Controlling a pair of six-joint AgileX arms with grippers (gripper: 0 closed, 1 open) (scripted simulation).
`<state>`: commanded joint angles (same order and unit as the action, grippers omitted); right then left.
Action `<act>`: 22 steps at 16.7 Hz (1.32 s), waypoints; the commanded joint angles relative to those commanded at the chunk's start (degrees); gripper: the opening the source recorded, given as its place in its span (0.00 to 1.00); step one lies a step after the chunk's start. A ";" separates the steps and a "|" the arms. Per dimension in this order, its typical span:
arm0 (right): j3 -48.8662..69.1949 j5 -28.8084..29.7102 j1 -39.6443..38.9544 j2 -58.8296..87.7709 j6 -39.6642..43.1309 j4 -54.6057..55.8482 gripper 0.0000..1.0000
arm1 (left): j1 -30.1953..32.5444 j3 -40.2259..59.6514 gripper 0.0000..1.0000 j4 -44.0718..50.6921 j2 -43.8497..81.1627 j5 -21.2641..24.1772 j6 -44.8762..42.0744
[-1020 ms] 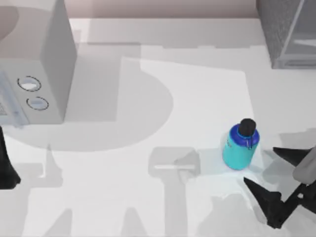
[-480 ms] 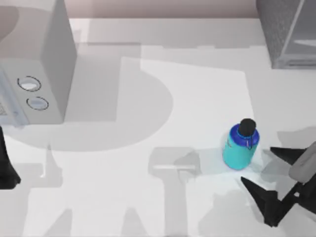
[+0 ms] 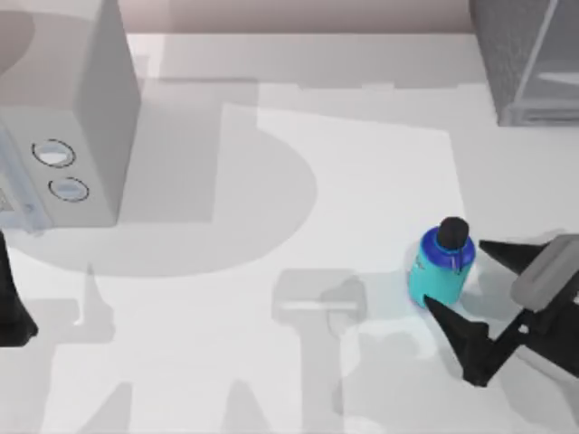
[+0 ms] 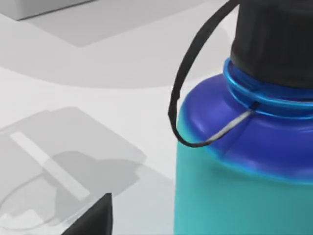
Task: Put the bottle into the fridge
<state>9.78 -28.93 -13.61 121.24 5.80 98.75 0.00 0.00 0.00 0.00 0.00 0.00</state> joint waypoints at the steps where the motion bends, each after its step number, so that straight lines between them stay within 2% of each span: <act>1: 0.67 0.55 -0.56 0.12 -0.14 -0.50 1.00 | 0.00 0.00 1.00 0.00 0.00 0.00 0.00; 9: 5.09 4.20 -4.28 0.93 -1.02 -3.75 1.00 | 0.00 0.00 1.00 0.00 0.00 0.00 0.00; 16: 5.66 4.67 -4.76 1.04 -1.13 -4.16 1.00 | 0.00 0.00 1.00 0.00 0.00 0.00 0.00; 22: 5.66 4.67 -4.76 1.04 -1.13 -4.16 0.55 | 0.00 0.00 1.00 0.00 0.00 0.00 0.00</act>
<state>15.44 -24.26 -18.37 122.28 4.67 94.59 0.00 0.00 0.00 0.00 0.00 0.00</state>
